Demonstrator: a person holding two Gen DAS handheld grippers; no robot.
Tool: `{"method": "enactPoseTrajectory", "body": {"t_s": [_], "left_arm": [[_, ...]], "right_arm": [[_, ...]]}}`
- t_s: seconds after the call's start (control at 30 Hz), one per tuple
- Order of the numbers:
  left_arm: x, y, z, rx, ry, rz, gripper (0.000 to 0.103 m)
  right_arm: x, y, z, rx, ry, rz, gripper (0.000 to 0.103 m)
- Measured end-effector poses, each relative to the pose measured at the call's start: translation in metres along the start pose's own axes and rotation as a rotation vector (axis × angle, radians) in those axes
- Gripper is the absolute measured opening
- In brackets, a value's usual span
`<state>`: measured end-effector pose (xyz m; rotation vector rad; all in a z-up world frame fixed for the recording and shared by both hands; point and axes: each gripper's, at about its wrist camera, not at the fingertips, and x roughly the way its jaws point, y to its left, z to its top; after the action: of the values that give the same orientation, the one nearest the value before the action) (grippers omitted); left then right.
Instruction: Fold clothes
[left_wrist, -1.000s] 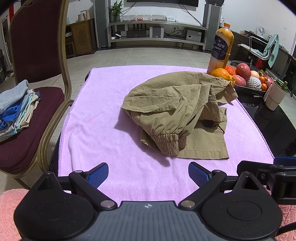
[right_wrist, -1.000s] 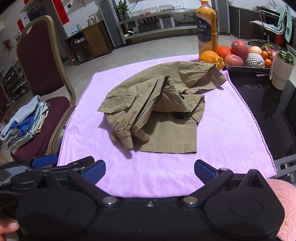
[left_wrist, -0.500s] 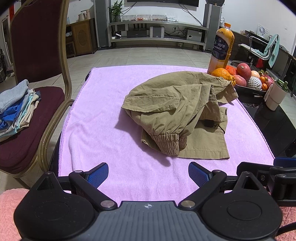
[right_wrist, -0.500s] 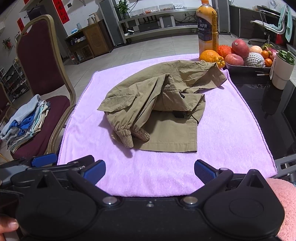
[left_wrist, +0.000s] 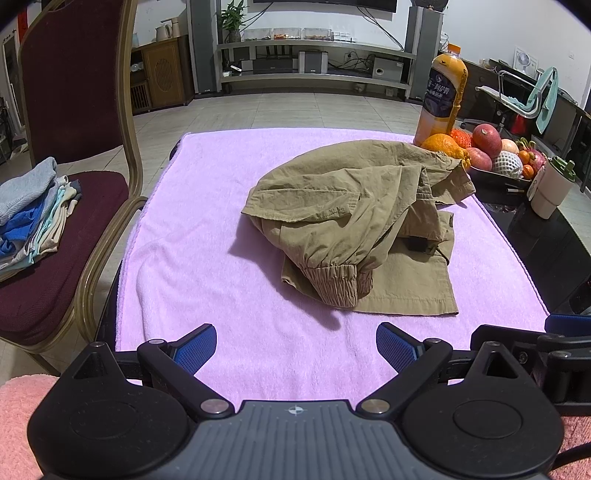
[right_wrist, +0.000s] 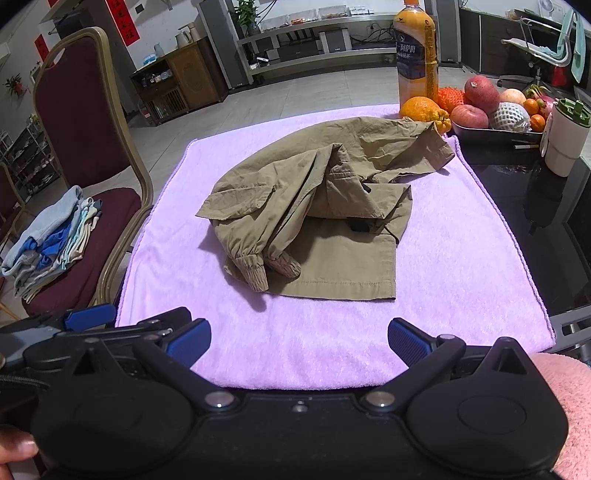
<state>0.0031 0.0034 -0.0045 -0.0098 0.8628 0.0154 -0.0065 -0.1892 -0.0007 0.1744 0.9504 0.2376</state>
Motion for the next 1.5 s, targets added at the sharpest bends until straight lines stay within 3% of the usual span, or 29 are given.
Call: {"method": "enactPoseTrajectory", "body": {"t_s": [0.37, 0.5, 0.63, 0.83, 0.9, 1.0, 1.1, 1.33, 1.5], "left_arm": [[-0.003, 0.025, 0.014, -0.035, -0.041, -0.02, 0.094], [-0.001, 0.031, 0.024, -0.03, -0.062, -0.036, 0.083], [0.009, 0.031, 0.027, -0.019, -0.062, -0.085, 0.082], [0.035, 0.01, 0.014, 0.077, -0.059, -0.156, 0.054], [0.046, 0.003, 0.011, 0.101, -0.057, -0.179, 0.049], [0.066, -0.011, 0.01, 0.136, -0.037, -0.146, 0.05], [0.086, -0.025, 0.008, 0.196, -0.01, -0.096, 0.051], [0.116, -0.044, 0.007, 0.25, 0.001, -0.075, 0.052], [0.131, -0.052, 0.014, 0.283, -0.015, 0.048, 0.057]], "right_arm": [[-0.003, -0.009, 0.016, 0.04, -0.045, 0.007, 0.103], [-0.001, -0.012, 0.034, 0.057, -0.087, 0.032, 0.103], [0.012, -0.016, 0.051, 0.077, -0.117, 0.078, 0.103], [0.057, -0.037, 0.058, 0.142, -0.084, 0.174, 0.1], [0.075, -0.045, 0.055, 0.169, -0.059, 0.214, 0.081], [0.098, -0.057, 0.049, 0.208, -0.012, 0.265, 0.054], [0.115, -0.065, 0.044, 0.223, 0.018, 0.285, 0.054], [0.13, -0.093, 0.041, 0.332, 0.048, 0.321, 0.054], [0.128, -0.095, 0.044, 0.323, 0.035, 0.331, 0.057]]}}
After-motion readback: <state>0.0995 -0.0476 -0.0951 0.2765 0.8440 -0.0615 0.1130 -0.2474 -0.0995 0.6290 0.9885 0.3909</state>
